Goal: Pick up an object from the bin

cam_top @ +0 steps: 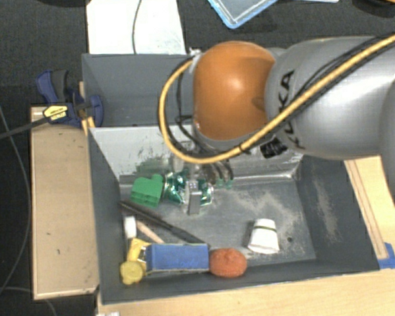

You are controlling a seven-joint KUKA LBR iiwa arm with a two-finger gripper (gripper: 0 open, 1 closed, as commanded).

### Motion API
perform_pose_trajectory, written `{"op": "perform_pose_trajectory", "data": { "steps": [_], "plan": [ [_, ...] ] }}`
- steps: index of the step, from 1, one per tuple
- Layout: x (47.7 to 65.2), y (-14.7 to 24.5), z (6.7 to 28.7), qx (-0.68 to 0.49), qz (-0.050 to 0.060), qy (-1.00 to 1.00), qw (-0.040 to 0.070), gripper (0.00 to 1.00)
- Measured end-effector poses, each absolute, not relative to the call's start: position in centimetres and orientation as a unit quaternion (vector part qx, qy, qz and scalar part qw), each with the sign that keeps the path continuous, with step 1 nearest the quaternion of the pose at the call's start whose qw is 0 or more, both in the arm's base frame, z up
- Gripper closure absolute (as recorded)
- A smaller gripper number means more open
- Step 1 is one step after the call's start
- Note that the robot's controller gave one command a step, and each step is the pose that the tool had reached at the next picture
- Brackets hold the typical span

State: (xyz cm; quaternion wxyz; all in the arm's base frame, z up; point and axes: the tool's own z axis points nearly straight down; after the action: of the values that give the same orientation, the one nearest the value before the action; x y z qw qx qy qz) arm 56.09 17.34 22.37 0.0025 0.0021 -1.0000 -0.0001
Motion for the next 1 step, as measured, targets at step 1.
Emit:
{"op": "perform_pose_trajectory", "data": {
  "steps": [1],
  "plan": [
    [56.26, 17.22, 22.85, 0.0, -0.001, -1.0, -0.002, 0.0]
  ]
}}
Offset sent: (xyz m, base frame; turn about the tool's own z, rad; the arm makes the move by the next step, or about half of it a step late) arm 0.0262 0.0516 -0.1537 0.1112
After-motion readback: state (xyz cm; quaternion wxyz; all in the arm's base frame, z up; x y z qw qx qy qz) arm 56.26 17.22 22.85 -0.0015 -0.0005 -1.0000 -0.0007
